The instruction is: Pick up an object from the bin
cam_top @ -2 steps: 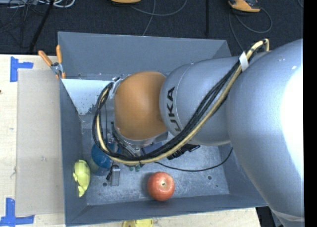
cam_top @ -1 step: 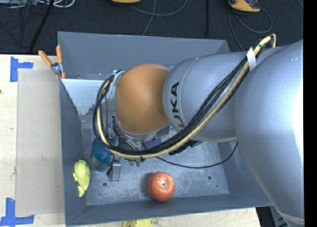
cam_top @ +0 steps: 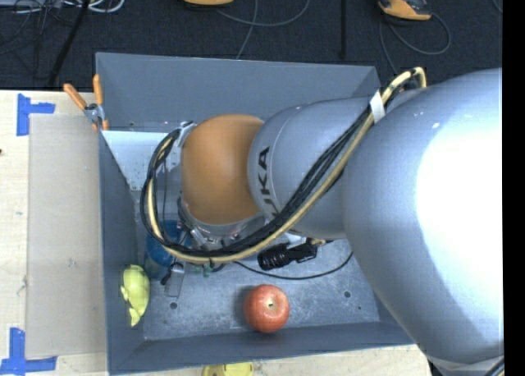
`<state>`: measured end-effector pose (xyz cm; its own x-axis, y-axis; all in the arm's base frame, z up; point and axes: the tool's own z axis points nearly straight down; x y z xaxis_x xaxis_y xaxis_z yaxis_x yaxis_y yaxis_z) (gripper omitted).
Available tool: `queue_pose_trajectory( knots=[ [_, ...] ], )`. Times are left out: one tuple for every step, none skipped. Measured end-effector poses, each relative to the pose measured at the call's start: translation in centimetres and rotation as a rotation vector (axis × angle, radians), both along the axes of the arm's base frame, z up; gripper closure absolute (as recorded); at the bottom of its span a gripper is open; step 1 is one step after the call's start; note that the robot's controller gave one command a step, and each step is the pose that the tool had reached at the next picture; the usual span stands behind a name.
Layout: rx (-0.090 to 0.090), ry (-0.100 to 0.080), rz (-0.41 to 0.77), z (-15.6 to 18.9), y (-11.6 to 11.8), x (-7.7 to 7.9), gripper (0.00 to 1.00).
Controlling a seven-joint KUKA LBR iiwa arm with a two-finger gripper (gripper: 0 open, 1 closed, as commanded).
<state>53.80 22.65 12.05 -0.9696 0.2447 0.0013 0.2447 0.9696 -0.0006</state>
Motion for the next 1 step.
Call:
queue_pose_trajectory(
  knots=[
    [0.0,0.017,-0.155,-3.08,1.34,3.69,0.0]
  ],
)
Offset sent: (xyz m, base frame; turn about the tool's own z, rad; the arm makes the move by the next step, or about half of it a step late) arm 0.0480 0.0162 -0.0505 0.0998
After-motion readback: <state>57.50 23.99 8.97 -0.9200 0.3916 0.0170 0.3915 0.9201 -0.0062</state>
